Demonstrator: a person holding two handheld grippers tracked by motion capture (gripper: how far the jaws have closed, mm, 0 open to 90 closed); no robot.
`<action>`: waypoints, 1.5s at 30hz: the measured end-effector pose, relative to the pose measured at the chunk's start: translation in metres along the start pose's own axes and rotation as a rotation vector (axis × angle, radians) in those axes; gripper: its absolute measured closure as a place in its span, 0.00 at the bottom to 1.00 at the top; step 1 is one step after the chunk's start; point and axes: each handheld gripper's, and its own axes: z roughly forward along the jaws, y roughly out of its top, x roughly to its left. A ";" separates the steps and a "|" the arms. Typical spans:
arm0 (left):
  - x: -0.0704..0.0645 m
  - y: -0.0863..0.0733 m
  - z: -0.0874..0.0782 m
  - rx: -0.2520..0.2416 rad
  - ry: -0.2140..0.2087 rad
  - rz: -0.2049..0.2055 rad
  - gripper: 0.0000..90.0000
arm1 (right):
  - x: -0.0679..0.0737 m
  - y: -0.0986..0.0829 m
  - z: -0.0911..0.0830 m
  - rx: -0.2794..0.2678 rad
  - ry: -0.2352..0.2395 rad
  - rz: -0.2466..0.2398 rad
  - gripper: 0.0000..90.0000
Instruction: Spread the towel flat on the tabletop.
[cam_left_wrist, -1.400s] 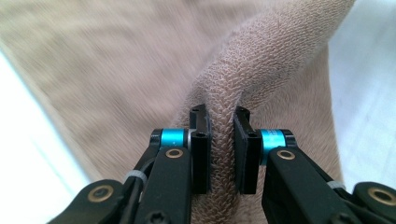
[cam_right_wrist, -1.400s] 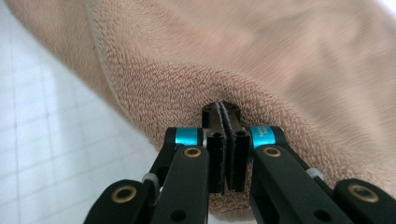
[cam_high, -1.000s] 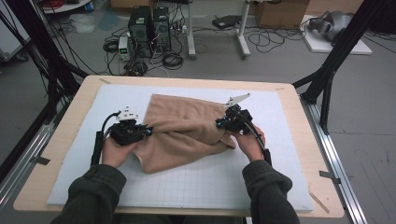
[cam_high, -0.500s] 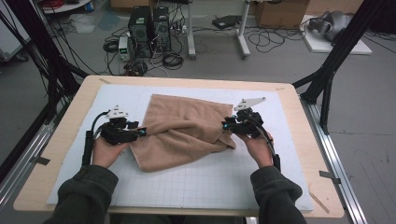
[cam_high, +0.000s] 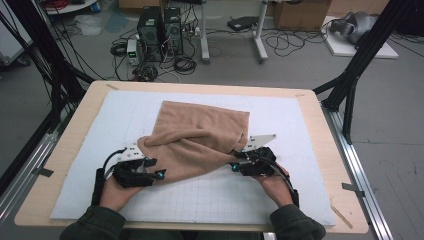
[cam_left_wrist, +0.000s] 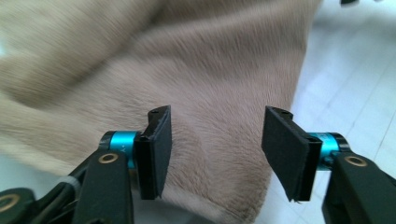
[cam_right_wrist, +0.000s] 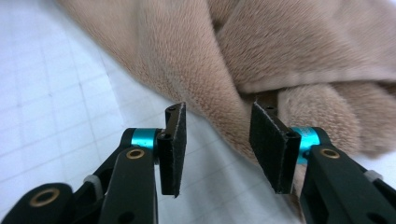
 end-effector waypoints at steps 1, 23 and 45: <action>-0.002 -0.001 0.004 0.025 -0.005 0.017 0.46 | 0.001 -0.001 0.004 0.012 -0.001 -0.002 0.62; -0.002 0.026 -0.028 -0.056 0.009 0.079 0.88 | 0.010 0.014 -0.004 0.045 0.015 -0.039 0.93; -0.001 0.019 -0.018 0.017 -0.126 0.036 0.54 | 0.018 0.037 -0.011 0.000 0.019 -0.013 0.59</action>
